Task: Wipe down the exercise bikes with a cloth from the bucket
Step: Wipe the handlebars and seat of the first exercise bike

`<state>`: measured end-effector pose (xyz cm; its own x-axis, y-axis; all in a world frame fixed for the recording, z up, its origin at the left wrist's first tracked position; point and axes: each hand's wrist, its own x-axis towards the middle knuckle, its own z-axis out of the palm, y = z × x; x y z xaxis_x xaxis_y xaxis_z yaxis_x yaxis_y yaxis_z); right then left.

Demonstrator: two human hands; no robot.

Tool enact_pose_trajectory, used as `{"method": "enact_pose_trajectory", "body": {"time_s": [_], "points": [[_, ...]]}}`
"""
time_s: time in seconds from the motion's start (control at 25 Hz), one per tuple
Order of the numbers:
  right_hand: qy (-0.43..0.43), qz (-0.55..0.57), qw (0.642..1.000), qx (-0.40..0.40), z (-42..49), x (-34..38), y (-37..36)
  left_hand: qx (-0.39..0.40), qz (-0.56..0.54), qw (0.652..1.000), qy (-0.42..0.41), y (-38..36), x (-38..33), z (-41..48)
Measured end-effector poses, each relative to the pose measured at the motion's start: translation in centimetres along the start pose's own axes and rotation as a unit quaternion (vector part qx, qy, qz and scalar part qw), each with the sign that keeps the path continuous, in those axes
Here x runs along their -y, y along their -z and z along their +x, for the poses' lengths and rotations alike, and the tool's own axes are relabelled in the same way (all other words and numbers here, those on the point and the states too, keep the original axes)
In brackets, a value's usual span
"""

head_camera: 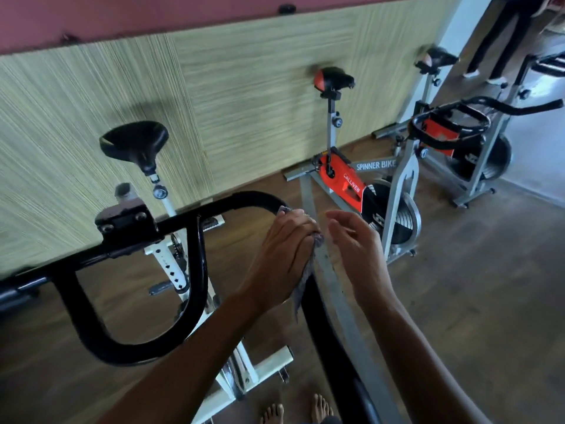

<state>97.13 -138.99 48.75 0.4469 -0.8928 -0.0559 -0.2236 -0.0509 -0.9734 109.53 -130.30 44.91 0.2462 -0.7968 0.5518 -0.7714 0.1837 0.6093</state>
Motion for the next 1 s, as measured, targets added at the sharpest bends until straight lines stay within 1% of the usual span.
{"method": "enact_pose_trajectory", "body": {"time_s": [0.04,0.12,0.16,0.2,0.24,0.28,0.32,0.36,0.44,0.48,0.52,0.56,0.64,0.76,0.84,0.92,1.0], "points": [[0.018,-0.029,0.999,-0.016,0.0,0.5,-0.1,0.0,0.009,1.0,0.015,-0.1,0.3,0.6],[0.061,-0.06,0.996,-0.023,-0.2,1.7,-0.7,-0.005,0.011,0.999,0.046,0.1,0.4,1.4],[0.076,-0.071,0.994,-0.015,-0.4,2.2,-1.1,-0.021,-0.012,0.997,0.069,0.1,0.3,1.4],[0.086,-0.086,0.993,0.001,-0.6,2.7,-1.5,-0.045,-0.057,0.991,0.108,0.3,0.2,1.4],[0.091,-0.114,0.989,0.024,-0.8,3.1,-1.9,-0.074,-0.129,0.974,0.171,0.8,-0.5,1.6],[0.094,-0.157,0.982,0.051,-1.0,3.5,-2.3,-0.106,-0.194,0.948,0.227,1.3,-1.0,2.0],[0.102,-0.212,0.969,0.079,-1.1,3.9,-2.7,-0.145,-0.217,0.931,0.256,1.9,-1.1,2.3],[0.111,-0.269,0.951,0.103,-1.2,4.2,-3.2,-0.177,-0.209,0.926,0.26,2.6,-1.0,2.5],[0.119,-0.363,0.915,0.132,-1.3,4.7,-4.3,-0.192,-0.102,0.944,0.247,4.4,-0.9,3.1],[0.112,-0.394,0.901,0.141,-1.4,4.8,-5.0,-0.186,-0.024,0.953,0.237,5.3,-0.6,3.1],[0.1,-0.417,0.891,0.151,-1.5,4.5,-5.6,-0.174,0.042,0.955,0.237,6.1,-0.2,3.0],[0.083,-0.433,0.883,0.161,-1.8,4.1,-6.3,-0.16,0.099,0.952,0.243,6.7,0.3,2.6],[0.067,-0.439,0.881,0.164,-1.9,3.4,-7.2,-0.139,0.184,0.936,0.265,7.4,1.2,1.6],[0.098,-0.445,0.879,0.141,-1.1,2.7,-7.6,-0.101,0.228,0.921,0.299,7.1,1.8,0.0],[0.114,-0.439,0.88,0.14,-0.6,2.5,-7.7,-0.071,0.245,0.923,0.289,6.8,2.0,-0.5],[0.125,-0.423,0.886,0.141,-0.4,2.3,-7.5,-0.068,0.243,0.923,0.29,6.8,2.1,-0.5],[0.13,-0.402,0.895,0.141,-0.6,2.3,-7.1,-0.08,0.226,0.925,0.294,6.9,2.0,-0.4]]}}
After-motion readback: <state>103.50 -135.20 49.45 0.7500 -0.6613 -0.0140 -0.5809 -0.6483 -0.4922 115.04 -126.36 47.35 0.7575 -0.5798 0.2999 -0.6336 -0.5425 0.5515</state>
